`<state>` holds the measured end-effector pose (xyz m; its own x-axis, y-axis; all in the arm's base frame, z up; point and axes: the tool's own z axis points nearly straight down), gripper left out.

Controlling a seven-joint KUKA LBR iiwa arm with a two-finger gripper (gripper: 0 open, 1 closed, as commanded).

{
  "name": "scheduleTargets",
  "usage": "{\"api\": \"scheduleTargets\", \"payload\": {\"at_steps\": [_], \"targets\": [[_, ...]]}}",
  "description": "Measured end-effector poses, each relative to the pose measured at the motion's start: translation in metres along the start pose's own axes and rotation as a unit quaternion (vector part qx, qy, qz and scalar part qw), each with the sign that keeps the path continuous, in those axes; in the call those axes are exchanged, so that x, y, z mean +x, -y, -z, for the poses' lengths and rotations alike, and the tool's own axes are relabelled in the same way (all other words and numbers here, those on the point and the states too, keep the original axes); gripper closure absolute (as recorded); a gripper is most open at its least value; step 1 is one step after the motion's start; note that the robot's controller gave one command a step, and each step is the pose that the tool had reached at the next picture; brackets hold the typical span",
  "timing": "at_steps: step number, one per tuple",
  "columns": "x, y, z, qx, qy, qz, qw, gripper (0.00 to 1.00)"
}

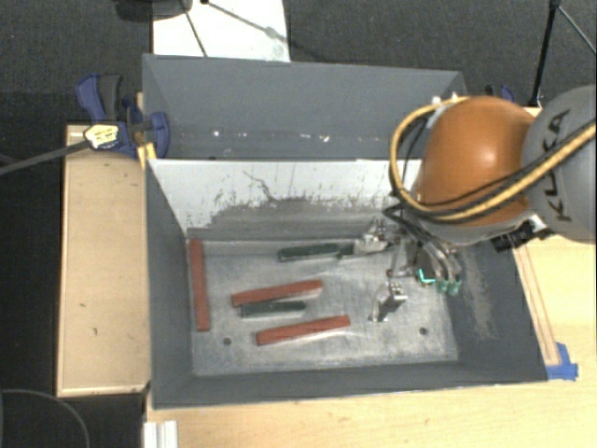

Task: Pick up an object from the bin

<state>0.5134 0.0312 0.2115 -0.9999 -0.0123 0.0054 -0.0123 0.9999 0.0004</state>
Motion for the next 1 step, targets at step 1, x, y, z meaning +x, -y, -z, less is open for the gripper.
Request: {"api": "scheduleTargets", "payload": {"at_steps": [1], "targets": [[-0.0016,0.0002,0.0036,0.000,0.0039,-0.001,1.0000,0.00]]}}
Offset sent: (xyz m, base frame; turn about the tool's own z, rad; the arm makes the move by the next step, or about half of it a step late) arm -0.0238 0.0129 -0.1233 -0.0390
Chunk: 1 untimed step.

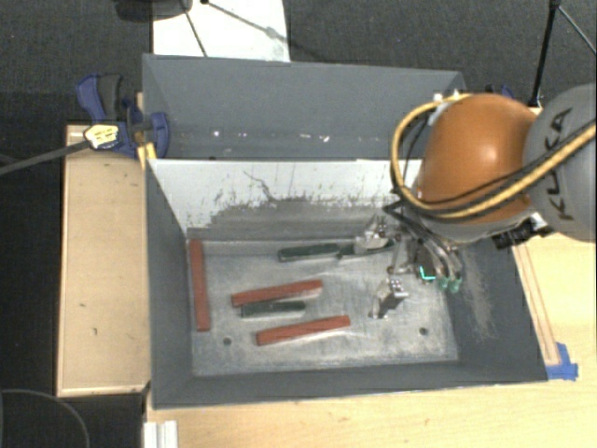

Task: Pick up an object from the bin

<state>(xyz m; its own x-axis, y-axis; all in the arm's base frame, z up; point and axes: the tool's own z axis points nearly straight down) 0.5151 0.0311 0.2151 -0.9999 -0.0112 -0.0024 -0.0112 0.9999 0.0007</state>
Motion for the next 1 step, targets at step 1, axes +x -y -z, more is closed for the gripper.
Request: {"api": "scheduleTargets", "payload": {"at_steps": [1], "targets": [[0.0087,-0.0053,-0.0497,0.000,0.0034,0.008,1.0000,0.00]]}}
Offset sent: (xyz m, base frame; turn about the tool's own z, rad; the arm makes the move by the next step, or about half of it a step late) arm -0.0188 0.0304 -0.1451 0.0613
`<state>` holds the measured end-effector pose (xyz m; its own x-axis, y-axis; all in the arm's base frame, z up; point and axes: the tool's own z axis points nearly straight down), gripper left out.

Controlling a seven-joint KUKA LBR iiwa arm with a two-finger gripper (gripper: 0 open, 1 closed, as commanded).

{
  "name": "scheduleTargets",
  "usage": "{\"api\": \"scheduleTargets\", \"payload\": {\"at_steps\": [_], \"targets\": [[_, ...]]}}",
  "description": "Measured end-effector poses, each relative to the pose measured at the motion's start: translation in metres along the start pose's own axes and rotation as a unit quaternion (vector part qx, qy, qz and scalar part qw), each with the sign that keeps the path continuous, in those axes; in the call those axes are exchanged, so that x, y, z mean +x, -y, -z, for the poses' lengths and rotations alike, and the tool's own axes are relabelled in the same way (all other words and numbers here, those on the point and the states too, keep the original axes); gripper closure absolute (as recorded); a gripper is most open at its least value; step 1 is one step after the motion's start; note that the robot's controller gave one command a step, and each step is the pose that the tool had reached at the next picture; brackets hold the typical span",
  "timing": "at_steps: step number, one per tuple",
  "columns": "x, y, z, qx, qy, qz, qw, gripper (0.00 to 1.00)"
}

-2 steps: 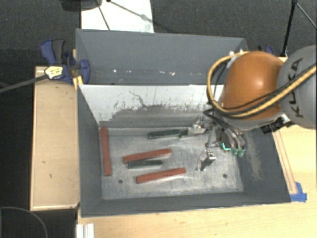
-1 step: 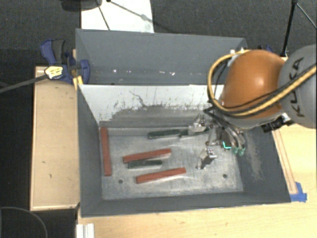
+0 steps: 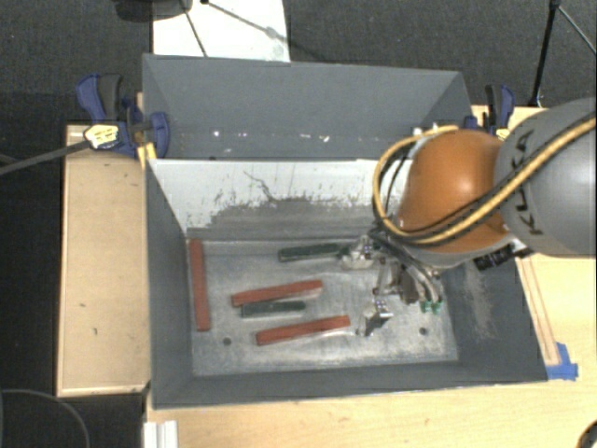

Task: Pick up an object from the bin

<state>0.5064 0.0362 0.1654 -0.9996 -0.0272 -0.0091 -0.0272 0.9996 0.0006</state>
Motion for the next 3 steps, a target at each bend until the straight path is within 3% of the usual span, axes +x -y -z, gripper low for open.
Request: {"api": "scheduleTargets", "payload": {"at_steps": [1,2,3], "targets": [[0.007,-0.026,-0.091,-0.001,0.0007,-0.039,0.9992,1.00],[0.007,-0.026,-0.091,-0.001,0.0007,-0.040,0.9992,1.00],[0.004,-0.027,0.052,0.000,-0.0035,-0.062,0.9981,1.00]]}}
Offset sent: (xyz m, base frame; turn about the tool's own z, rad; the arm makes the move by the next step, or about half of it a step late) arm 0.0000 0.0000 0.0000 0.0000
